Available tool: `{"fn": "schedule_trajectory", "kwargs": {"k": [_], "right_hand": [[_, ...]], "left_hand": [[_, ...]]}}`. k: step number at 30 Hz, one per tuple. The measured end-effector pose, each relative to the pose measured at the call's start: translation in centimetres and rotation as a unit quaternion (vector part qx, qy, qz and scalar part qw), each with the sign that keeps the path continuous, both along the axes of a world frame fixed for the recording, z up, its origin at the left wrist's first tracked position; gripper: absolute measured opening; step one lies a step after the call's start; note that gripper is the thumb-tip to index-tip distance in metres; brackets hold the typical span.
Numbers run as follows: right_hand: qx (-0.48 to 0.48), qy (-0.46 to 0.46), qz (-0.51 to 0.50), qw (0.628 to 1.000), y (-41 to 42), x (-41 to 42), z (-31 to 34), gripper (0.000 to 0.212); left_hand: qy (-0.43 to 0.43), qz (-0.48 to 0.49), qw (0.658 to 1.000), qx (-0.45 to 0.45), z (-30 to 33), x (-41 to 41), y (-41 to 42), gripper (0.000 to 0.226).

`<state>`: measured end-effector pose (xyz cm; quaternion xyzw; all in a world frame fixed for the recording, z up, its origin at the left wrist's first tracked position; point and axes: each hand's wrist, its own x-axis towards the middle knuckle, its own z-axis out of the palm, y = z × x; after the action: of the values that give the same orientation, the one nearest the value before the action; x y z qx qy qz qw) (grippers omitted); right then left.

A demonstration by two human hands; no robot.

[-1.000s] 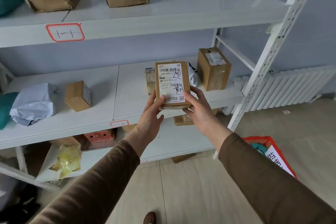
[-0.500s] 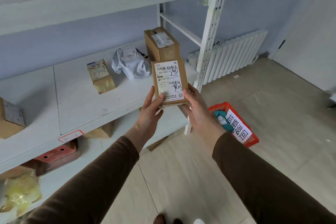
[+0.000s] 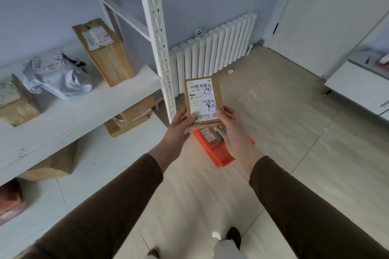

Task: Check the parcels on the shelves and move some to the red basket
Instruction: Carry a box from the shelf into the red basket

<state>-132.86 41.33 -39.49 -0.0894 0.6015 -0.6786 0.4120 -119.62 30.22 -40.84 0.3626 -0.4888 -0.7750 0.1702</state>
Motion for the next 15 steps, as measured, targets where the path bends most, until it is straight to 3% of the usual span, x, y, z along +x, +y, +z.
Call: {"fn": "schedule_trajectory", "kwargs": {"k": [7,15], "right_hand": [[0.073,-0.027,-0.006,0.997,4.4,-11.7,-3.2,0.044],[0.165,-0.017,0.052,0.985,3.4,-19.0,-9.0,0.039]], "left_hand": [[-0.041,-0.013,0.998,0.039,-3.4,-11.0,5.0,0.052],[-0.090,0.024,0.992,0.082,-8.0,-17.4,5.0,0.052]]}}
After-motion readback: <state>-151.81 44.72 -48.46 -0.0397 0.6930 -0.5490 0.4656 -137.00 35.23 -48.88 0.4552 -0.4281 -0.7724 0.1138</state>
